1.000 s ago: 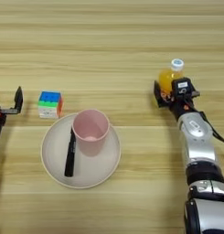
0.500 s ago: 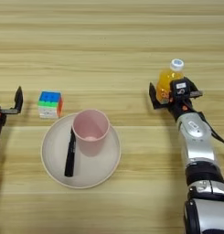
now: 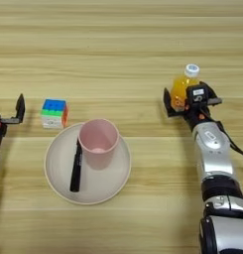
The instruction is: Move the objects on the table
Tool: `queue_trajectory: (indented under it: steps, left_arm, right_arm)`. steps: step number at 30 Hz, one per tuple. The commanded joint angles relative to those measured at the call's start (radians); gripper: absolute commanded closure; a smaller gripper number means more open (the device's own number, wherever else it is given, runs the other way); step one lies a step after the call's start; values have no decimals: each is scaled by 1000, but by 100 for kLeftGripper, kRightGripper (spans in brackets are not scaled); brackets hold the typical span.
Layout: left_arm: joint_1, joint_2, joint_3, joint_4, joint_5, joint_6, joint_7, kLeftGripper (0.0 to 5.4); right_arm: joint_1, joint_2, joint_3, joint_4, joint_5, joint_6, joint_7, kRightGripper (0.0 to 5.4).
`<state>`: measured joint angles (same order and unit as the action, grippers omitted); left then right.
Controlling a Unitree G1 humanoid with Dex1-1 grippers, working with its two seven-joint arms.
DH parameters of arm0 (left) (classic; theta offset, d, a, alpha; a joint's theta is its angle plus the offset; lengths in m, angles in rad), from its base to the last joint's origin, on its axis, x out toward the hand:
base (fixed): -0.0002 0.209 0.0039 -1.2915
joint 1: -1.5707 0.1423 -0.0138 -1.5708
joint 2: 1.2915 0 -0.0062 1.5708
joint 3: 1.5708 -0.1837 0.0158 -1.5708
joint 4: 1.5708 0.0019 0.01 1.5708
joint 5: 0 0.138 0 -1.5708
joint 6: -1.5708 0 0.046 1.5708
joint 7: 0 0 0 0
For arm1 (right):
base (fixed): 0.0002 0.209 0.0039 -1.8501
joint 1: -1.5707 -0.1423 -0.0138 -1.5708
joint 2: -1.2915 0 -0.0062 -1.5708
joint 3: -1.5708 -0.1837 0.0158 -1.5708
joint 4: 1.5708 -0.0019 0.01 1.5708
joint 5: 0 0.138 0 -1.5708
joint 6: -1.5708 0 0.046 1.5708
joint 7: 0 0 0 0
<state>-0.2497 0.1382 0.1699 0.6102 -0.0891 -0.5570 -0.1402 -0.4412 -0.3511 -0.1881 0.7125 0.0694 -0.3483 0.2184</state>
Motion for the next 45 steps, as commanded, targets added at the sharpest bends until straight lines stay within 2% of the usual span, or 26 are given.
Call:
queue_trajectory:
  steps: [1,9,19,24,26,32,35,38,40,42,45]
  left_arm:
    - [-3,1,-5,3,6,-7,3,0]
    - [-6,2,-5,10,6,-9,3,0]
    - [-8,1,-5,14,6,-10,3,0]
    - [-9,1,-5,14,7,-10,4,0]
    - [-9,1,-6,13,7,-10,5,0]
    - [-6,-3,-9,6,10,-9,9,0]
    - [-6,-4,-10,3,10,-8,10,0]
    - [-7,-3,-12,4,10,-7,12,0]
    - [-8,-3,-13,4,10,-6,12,0]
    - [-8,-3,-13,4,10,-6,13,0]
    - [-10,-1,-13,7,10,-5,13,0]
  right_arm:
    - [-22,3,-24,-11,26,-38,-10,2]
    - [-24,11,-48,-42,59,-124,-12,2]
    - [-6,36,-57,-122,133,-202,55,2]
    - [25,59,-45,-221,205,-242,147,2]
    - [54,70,-21,-290,249,-242,218,2]
    - [126,79,42,-452,356,-176,384,2]
    - [157,61,57,-520,435,-86,469,2]
    - [200,22,71,-597,517,15,588,2]
    - [215,-2,78,-617,534,52,643,2]
    - [231,-35,76,-641,577,121,709,2]
    - [240,-78,78,-645,578,173,789,2]
